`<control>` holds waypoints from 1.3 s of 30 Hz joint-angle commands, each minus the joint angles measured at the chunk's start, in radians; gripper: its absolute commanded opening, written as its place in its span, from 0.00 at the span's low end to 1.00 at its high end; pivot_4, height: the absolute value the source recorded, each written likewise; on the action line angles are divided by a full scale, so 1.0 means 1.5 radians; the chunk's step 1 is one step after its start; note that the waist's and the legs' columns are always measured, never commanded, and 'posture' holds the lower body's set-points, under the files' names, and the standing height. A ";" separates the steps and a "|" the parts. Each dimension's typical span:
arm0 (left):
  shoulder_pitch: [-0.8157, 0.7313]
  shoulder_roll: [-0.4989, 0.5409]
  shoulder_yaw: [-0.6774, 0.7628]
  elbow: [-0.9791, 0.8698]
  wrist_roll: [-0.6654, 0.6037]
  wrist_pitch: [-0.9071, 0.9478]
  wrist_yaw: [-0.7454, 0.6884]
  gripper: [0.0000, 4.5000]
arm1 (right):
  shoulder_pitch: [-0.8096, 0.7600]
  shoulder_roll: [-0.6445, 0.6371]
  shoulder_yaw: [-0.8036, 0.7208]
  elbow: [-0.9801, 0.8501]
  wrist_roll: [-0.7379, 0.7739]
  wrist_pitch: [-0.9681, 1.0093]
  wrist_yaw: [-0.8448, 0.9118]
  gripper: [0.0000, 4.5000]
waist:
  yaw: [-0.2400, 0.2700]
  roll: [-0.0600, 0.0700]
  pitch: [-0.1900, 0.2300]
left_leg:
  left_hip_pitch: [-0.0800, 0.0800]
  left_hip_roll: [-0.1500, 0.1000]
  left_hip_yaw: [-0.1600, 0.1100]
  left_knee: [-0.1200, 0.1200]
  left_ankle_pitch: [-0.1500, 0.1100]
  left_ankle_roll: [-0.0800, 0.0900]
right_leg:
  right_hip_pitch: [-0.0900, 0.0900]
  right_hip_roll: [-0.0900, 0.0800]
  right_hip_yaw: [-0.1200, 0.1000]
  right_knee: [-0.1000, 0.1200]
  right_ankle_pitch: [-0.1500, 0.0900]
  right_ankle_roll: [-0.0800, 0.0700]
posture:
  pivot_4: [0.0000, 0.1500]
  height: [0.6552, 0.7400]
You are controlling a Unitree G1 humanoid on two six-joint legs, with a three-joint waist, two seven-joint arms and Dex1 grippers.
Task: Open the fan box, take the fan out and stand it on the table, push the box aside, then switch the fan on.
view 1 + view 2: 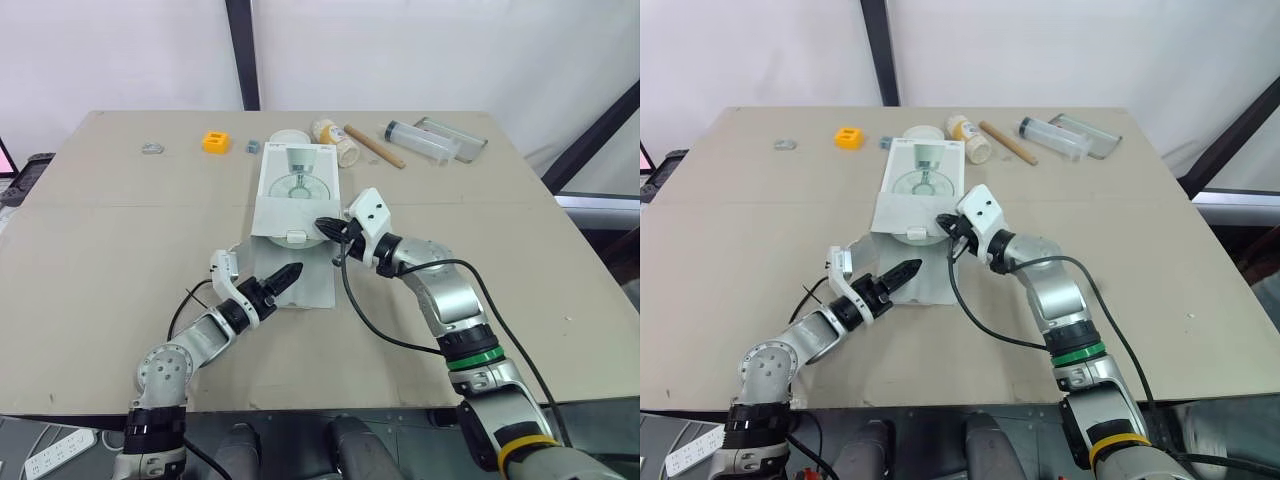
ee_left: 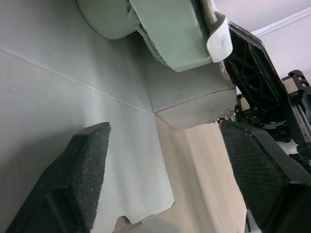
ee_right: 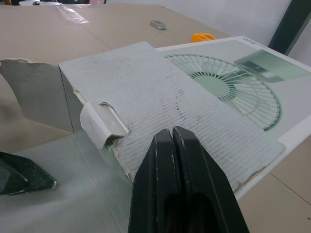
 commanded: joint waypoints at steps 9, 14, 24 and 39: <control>-0.042 -0.001 0.018 0.049 0.045 -0.016 -0.027 0.84 | 0.006 0.000 0.005 0.001 -0.004 0.012 -0.002 0.00 | 0.000 0.000 0.000 | 0.000 0.000 0.000 0.000 0.000 0.000 | 0.000 0.000 0.000 0.000 0.000 0.000 | 1.00 1.00; -0.062 -0.017 0.024 0.074 0.059 -0.022 -0.030 0.84 | 0.007 0.001 0.006 0.000 -0.004 0.012 -0.003 0.00 | 0.000 0.000 0.000 | 0.000 0.000 0.000 0.000 0.000 0.000 | 0.000 0.000 0.000 0.000 0.000 0.000 | 1.00 1.00; -0.084 -0.045 0.039 0.105 0.077 -0.038 -0.037 0.84 | 0.015 0.001 0.007 -0.011 -0.005 0.017 -0.005 0.00 | 0.000 0.000 0.000 | 0.000 0.000 0.000 0.000 0.000 0.000 | 0.000 0.000 0.000 0.000 0.000 0.000 | 1.00 1.00; -0.109 -0.073 0.058 0.139 0.095 -0.044 -0.040 0.84 | 0.021 0.002 0.011 -0.018 -0.006 0.018 -0.005 0.00 | 0.000 0.000 0.000 | 0.000 0.000 0.000 0.000 0.000 0.000 | 0.000 0.000 0.000 -0.001 0.000 0.000 | 1.00 1.00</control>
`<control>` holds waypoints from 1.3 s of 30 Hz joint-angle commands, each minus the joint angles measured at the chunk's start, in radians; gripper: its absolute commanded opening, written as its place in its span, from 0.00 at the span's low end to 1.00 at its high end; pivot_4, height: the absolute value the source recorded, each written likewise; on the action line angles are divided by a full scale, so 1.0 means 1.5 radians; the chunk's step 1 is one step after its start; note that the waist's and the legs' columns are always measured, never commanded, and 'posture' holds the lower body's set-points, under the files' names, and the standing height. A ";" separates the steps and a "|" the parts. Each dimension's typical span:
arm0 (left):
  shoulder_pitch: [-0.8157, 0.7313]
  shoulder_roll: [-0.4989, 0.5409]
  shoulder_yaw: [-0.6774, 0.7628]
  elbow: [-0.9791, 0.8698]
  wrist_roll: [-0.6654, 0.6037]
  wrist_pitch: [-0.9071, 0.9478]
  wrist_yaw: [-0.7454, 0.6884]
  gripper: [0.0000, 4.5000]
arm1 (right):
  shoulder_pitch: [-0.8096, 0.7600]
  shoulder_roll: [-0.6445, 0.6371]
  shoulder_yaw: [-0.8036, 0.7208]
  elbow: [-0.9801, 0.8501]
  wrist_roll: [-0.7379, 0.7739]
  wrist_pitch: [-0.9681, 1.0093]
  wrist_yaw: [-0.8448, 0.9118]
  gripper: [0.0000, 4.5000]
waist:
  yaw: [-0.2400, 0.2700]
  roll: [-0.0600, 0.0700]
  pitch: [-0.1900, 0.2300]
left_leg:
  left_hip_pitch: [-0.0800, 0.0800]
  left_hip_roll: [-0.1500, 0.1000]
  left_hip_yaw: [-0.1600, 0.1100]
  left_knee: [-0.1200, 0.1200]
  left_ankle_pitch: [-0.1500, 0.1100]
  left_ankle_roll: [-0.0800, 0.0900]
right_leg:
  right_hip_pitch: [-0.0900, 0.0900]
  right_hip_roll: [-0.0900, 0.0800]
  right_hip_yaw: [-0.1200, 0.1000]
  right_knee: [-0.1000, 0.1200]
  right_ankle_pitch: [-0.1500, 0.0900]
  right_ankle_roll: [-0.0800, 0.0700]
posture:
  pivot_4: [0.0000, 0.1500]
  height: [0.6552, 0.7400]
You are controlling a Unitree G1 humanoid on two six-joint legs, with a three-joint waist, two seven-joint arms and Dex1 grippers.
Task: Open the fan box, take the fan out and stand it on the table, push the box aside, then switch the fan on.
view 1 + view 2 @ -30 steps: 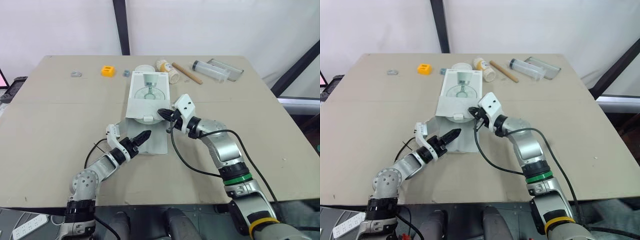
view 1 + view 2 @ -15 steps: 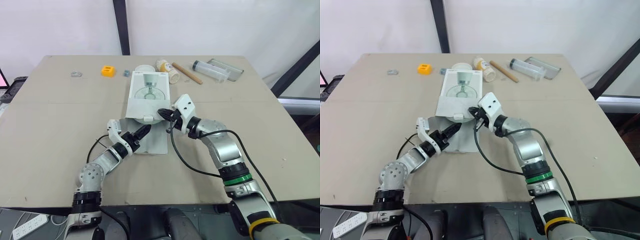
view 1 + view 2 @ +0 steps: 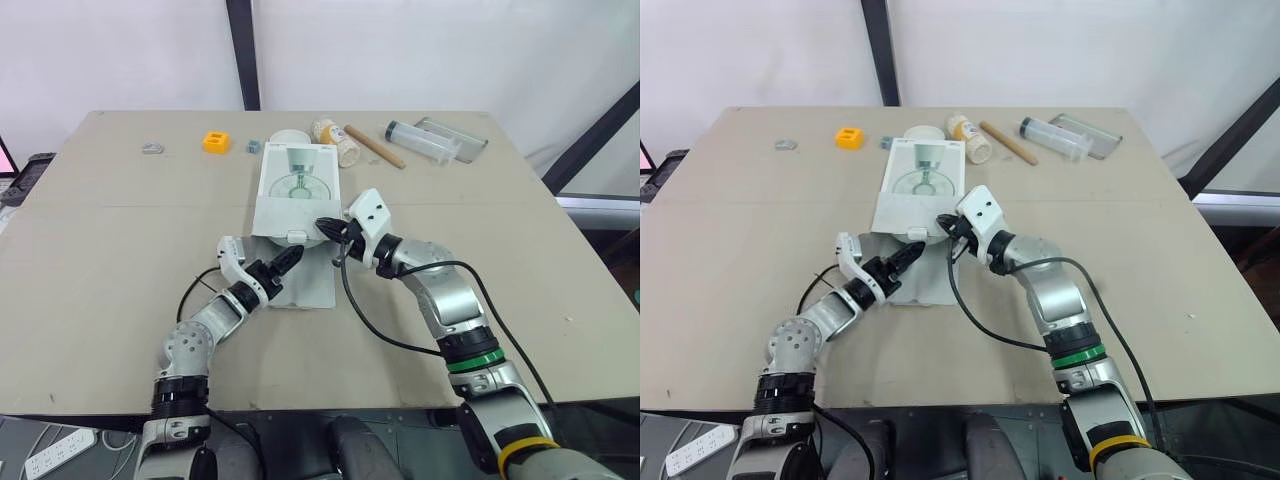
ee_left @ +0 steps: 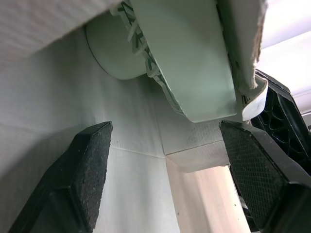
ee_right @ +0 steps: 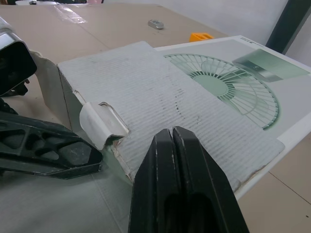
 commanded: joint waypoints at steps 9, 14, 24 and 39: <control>-0.010 -0.028 0.028 -0.004 -0.020 -0.006 -0.014 0.84 | 0.016 -0.001 0.011 -0.007 -0.006 0.015 0.000 0.00 | 0.000 0.000 0.000 | 0.000 0.000 0.000 0.000 0.000 0.000 | 0.000 0.000 0.000 0.000 0.000 0.000 | 1.00 1.00; -0.014 -0.037 0.040 -0.004 -0.026 -0.016 -0.015 0.84 | 0.016 0.000 0.012 -0.006 -0.006 0.016 0.000 0.00 | 0.000 0.000 0.000 | 0.000 0.000 0.000 0.000 0.000 0.000 | 0.000 0.000 0.000 -0.001 0.000 0.000 | 1.00 1.00; -0.016 -0.043 0.049 -0.006 -0.029 -0.021 -0.021 0.84 | 0.014 0.003 0.012 -0.003 -0.005 0.016 -0.001 0.00 | 0.000 0.000 0.000 | -0.001 0.000 0.000 0.000 0.000 0.000 | 0.000 0.000 0.000 -0.001 0.000 0.001 | 1.00 1.00; -0.020 -0.041 0.052 -0.011 -0.044 -0.013 -0.022 0.84 | 0.017 0.006 0.013 -0.004 -0.006 0.017 -0.002 0.00 | -0.001 0.000 0.000 | -0.001 0.000 0.000 0.000 0.000 0.000 | 0.000 0.000 0.000 -0.002 0.000 0.001 | 1.00 1.00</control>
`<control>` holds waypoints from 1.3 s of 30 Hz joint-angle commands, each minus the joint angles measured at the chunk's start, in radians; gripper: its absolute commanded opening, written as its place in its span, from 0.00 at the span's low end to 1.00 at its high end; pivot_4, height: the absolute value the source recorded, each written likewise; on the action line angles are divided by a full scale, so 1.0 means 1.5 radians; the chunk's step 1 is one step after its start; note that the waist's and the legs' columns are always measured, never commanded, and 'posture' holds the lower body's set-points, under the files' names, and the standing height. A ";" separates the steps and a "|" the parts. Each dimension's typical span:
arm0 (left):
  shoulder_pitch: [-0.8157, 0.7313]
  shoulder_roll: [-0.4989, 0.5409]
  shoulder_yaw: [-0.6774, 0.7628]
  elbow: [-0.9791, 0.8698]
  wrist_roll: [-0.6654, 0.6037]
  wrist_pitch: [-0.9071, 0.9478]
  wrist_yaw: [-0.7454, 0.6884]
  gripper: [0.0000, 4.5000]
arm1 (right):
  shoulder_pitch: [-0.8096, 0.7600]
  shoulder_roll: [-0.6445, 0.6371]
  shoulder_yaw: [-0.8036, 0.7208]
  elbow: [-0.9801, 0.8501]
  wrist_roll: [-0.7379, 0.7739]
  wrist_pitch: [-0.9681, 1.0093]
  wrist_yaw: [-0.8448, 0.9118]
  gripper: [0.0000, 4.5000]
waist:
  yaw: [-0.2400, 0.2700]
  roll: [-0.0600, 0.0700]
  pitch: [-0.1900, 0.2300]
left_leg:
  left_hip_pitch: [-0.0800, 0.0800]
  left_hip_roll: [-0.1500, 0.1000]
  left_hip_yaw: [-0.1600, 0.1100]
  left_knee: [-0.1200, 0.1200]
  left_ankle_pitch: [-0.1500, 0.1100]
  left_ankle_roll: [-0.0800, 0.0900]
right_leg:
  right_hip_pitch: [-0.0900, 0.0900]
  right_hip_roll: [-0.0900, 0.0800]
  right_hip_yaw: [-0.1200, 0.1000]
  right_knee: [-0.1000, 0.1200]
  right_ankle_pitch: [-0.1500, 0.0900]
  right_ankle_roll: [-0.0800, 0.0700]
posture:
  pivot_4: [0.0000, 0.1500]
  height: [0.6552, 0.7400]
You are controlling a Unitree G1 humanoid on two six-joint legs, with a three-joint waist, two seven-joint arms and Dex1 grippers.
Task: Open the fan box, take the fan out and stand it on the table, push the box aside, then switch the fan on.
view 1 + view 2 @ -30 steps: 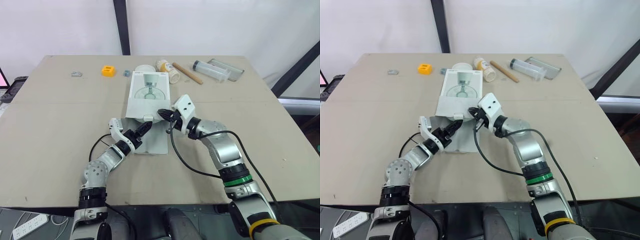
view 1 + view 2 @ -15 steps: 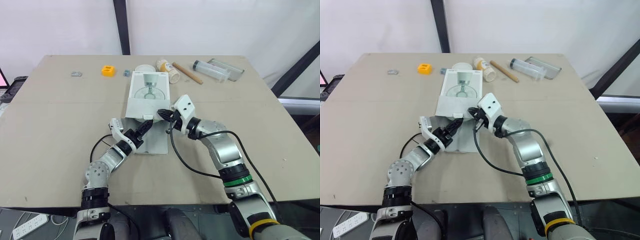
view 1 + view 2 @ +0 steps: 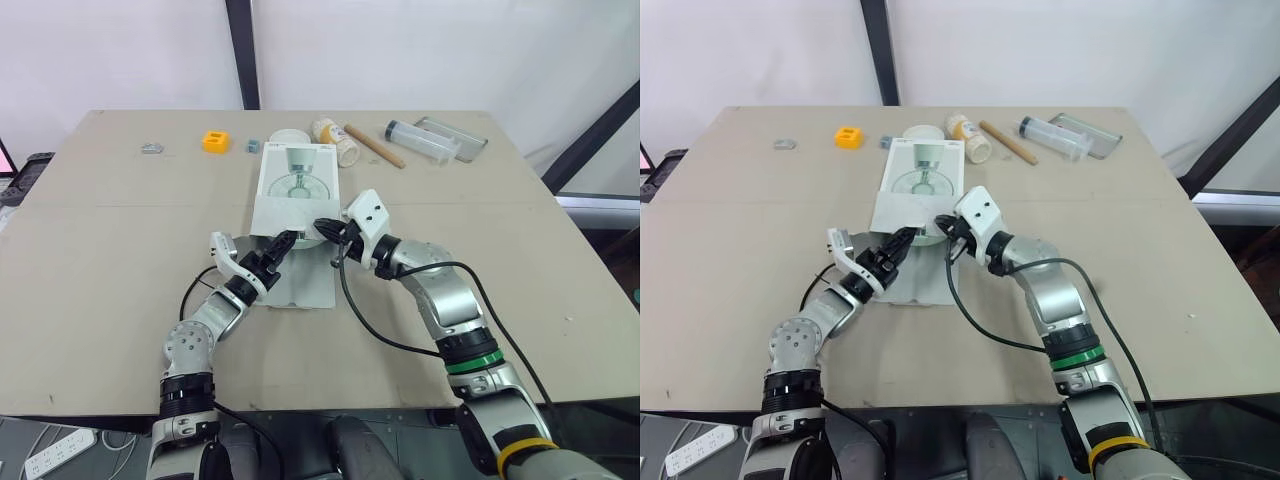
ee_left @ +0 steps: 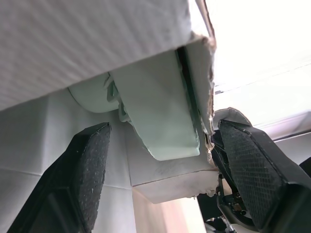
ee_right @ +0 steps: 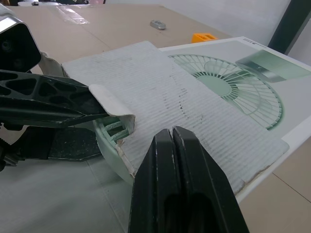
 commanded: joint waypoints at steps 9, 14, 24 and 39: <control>-0.014 0.005 -0.019 0.013 0.018 0.010 -0.012 0.44 | 0.013 0.003 0.011 0.004 -0.005 0.011 -0.002 0.00 | 0.000 0.000 0.000 | 0.000 0.000 0.000 0.000 0.000 0.000 | 0.000 0.000 0.000 0.000 0.000 0.000 | 1.00 1.00; -0.006 0.009 -0.016 0.003 0.001 0.035 -0.015 0.22 | 0.015 0.004 0.011 0.001 -0.005 0.013 -0.004 0.00 | -0.001 0.000 0.000 | 0.000 0.000 0.000 0.000 0.000 0.000 | 0.000 0.000 0.000 0.000 0.000 0.000 | 1.00 1.00; 0.047 0.070 0.016 -0.072 -0.127 0.168 0.013 0.22 | 0.015 0.006 0.011 -0.002 -0.004 0.013 -0.005 0.00 | -0.001 0.000 0.000 | 0.000 0.000 0.000 -0.001 0.000 0.000 | 0.000 0.000 0.000 -0.001 0.000 0.000 | 1.00 1.00; 0.229 0.204 -0.024 -0.256 -0.447 0.242 0.206 0.22 | 0.017 0.009 0.014 -0.001 -0.002 0.007 -0.001 0.00 | 0.000 -0.001 0.000 | -0.001 0.001 0.000 -0.002 -0.001 -0.001 | 0.000 0.000 0.000 -0.004 0.001 0.000 | 1.00 1.00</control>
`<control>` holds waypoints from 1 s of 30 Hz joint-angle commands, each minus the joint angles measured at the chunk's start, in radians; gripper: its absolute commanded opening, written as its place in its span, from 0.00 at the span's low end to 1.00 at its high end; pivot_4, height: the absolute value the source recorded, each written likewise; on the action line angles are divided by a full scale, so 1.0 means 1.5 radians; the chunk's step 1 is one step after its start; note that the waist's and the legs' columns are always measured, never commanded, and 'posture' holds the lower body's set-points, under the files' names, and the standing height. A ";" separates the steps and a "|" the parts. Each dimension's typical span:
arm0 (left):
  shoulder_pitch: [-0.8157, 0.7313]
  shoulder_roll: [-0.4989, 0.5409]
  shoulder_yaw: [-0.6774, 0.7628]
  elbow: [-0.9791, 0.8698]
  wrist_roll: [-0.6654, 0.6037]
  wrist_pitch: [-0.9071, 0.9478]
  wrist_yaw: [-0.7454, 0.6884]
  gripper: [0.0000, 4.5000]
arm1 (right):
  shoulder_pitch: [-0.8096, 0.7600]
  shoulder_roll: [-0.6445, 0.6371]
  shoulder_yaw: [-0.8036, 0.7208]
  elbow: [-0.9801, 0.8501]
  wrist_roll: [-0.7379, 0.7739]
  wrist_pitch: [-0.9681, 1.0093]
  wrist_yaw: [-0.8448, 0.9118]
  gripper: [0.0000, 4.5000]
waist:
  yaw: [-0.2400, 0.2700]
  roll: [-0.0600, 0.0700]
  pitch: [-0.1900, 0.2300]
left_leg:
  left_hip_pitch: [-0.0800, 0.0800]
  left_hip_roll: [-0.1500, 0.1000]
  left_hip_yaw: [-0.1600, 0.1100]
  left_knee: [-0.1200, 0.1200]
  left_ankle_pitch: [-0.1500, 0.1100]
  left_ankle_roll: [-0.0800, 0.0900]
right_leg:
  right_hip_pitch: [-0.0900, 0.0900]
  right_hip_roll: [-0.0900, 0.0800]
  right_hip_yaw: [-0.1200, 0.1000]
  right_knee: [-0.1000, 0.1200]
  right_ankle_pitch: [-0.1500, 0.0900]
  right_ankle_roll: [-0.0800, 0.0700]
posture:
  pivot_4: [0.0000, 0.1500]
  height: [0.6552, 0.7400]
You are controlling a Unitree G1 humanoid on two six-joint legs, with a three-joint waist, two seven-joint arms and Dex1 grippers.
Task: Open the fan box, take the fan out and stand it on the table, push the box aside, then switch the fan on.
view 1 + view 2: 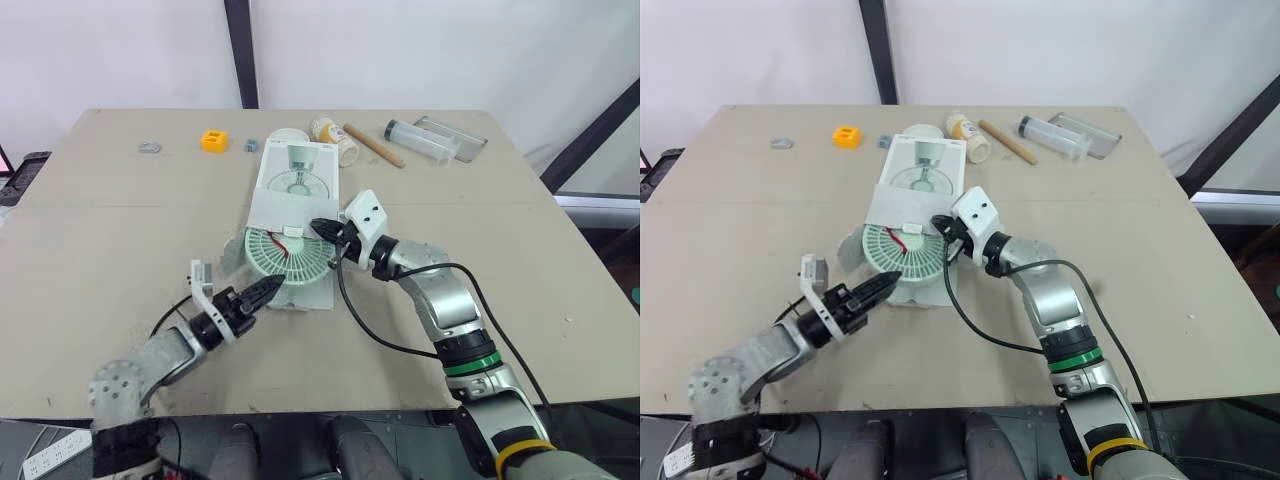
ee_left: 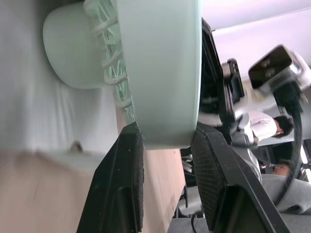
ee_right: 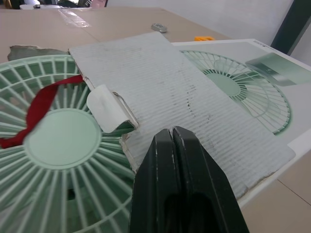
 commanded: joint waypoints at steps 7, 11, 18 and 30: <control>0.045 0.070 -0.057 -0.033 -0.077 -0.034 0.037 0.22 | 0.010 0.007 0.014 0.017 -0.001 0.003 0.007 0.00 | 0.001 0.000 0.000 | 0.000 0.000 0.000 0.000 0.000 0.000 | 0.000 0.000 0.000 -0.001 0.000 0.000 | 1.00 1.00; 0.054 0.096 -0.078 -0.030 -0.086 -0.048 0.027 0.22 | 0.008 0.010 0.014 0.021 -0.002 0.000 0.007 0.00 | 0.001 0.000 0.000 | 0.000 0.000 0.000 0.000 0.000 0.000 | 0.000 0.000 0.000 -0.001 0.000 -0.001 | 1.00 1.00; 0.058 0.125 -0.101 -0.024 -0.099 -0.071 0.015 0.22 | 0.008 0.011 0.012 0.024 -0.003 -0.002 0.007 0.00 | 0.001 -0.001 0.000 | 0.000 0.000 0.000 0.000 0.000 0.000 | 0.000 0.000 0.000 -0.001 0.000 -0.001 | 1.00 1.00; 0.034 0.180 -0.088 0.001 -0.113 -0.092 -0.019 0.89 | 0.009 0.015 0.010 0.024 -0.003 -0.002 0.004 0.00 | 0.001 0.000 0.000 | 0.000 0.000 0.001 0.000 0.000 0.000 | -0.001 0.000 0.000 -0.001 0.000 -0.001 | 1.00 1.00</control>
